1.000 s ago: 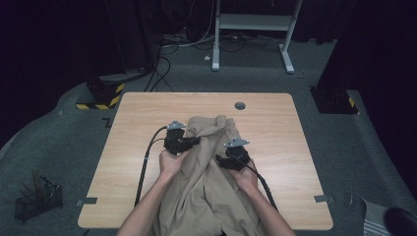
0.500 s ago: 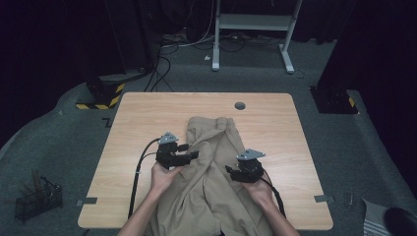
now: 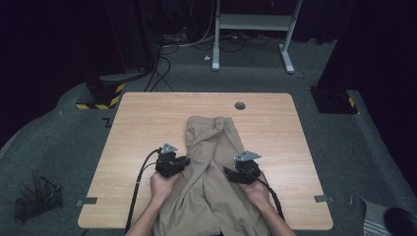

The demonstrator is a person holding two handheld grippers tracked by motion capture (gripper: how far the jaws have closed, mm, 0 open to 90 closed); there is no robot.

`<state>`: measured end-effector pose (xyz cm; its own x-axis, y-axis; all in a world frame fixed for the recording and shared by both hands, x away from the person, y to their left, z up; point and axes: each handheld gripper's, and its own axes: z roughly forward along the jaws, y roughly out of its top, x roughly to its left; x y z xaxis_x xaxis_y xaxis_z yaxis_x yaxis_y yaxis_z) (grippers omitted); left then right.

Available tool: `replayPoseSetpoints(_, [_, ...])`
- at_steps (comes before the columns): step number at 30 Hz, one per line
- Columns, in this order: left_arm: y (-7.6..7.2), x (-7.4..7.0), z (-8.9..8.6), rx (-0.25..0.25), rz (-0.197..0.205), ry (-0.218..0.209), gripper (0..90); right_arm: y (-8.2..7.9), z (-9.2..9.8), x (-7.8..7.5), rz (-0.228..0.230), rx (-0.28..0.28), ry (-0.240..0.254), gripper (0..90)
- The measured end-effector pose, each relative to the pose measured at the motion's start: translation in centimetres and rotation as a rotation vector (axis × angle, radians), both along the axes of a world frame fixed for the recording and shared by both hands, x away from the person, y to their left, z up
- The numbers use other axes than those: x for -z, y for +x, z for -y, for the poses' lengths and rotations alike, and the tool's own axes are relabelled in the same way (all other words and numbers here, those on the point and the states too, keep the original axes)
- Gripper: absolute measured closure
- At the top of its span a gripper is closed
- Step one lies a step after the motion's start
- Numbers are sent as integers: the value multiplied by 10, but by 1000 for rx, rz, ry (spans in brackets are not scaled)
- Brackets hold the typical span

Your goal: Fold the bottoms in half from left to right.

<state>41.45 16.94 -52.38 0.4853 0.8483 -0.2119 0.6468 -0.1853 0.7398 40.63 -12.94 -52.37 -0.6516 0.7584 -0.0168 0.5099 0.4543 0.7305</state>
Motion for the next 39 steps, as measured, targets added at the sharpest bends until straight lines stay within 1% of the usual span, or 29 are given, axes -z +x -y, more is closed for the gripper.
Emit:
replayPoseSetpoints(1, [5, -1, 0, 1, 5, 21, 802, 3, -2, 0, 4, 7, -1, 369])
replayPoseSetpoints(2, [10, -1, -1, -2, 4, 31, 815, 7, -4, 0, 3, 17, -2, 369])
replayPoseSetpoints(3, [17, -2, -2, -10, -7, 31, 824, 10, -7, 0, 1, 29, -1, 369])
replayPoseSetpoints(4, [23, -3, -4, -21, -17, 41, 837, 14, -9, 0, 4, 38, -1, 370])
replayPoseSetpoints(5, [29, -5, -6, -27, -22, 56, 848, 17, -12, 0, 0, 49, 0, 369])
replayPoseSetpoints(6, [34, -7, -8, -37, -22, 59, 861, 21, -15, 0, 3, 54, 0, 370])
replayPoseSetpoints(7, [37, -10, -10, -43, -25, 44, 870, 24, -17, 0, 4, 59, 0, 369])
replayPoseSetpoints(8, [37, -14, -13, -48, -20, 16, 880, 27, -19, 0, 3, 64, 1, 370])
replayPoseSetpoints(10, [32, -27, -17, -35, 8, -37, 881, 31, -21, 0, 2, 68, 0, 369])
replayPoseSetpoints(13, [18, -45, -14, 29, 55, -108, 883, 32, -21, 0, -2, 67, 2, 371])
replayPoseSetpoints(14, [14, -48, -11, 55, 62, -131, 883, 32, -21, 0, -2, 64, 0, 376])
replayPoseSetpoints(15, [11, -50, -6, 81, 62, -144, 884, 30, -20, -1, -8, 63, -1, 380])
replayPoseSetpoints(16, [8, -50, 0, 110, 57, -146, 883, 27, -19, -2, -13, 65, 4, 380])
replayPoseSetpoints(18, [6, -47, 14, 159, 42, -143, 877, 22, -17, -4, 1, 56, 6, 384])
replayPoseSetpoints(19, [6, -46, 18, 172, 43, -133, 861, 19, -16, -6, 11, 51, 6, 384])
replayPoseSetpoints(20, [6, -44, 22, 171, 45, -123, 806, 16, -15, -7, 17, 46, 5, 384])
replayPoseSetpoints(22, [5, -45, 23, 147, 61, -93, 677, 9, -12, -11, 29, 30, 8, 384])
replayPoseSetpoints(25, [-4, -48, 16, 108, 93, -48, 501, 0, -3, -16, 41, 6, 16, 385])
replayPoseSetpoints(27, [-12, -48, 8, 81, 109, -10, 437, -7, 2, -17, 32, -4, 24, 385])
replayPoseSetpoints(29, [-17, -44, 0, 56, 103, 14, 399, -12, 7, -15, 22, -19, 20, 385])
replayPoseSetpoints(31, [-20, -35, -4, 40, 73, 32, 388, -16, 9, -12, 5, -24, 19, 385])
replayPoseSetpoints(34, [-18, -18, -6, 15, 33, 56, 393, -16, 6, -5, -12, -32, -7, 383])
replayPoseSetpoints(35, [-17, -14, -6, 0, 28, 60, 397, -15, 4, -2, -7, -31, -18, 379])
replayPoseSetpoints(36, [-15, -11, -5, -6, 29, 72, 406, -16, 2, -1, 3, -31, -19, 382])
replayPoseSetpoints(37, [-13, -7, -3, -12, 33, 97, 421, -15, 1, -1, 3, -28, -19, 382])
replayPoseSetpoints(38, [-10, -4, -2, -20, 30, 114, 437, -14, 0, -1, 6, -24, -18, 380])
replayPoseSetpoints(39, [-7, -1, -1, -26, 45, 118, 446, -13, -1, -1, 10, -21, -16, 379])
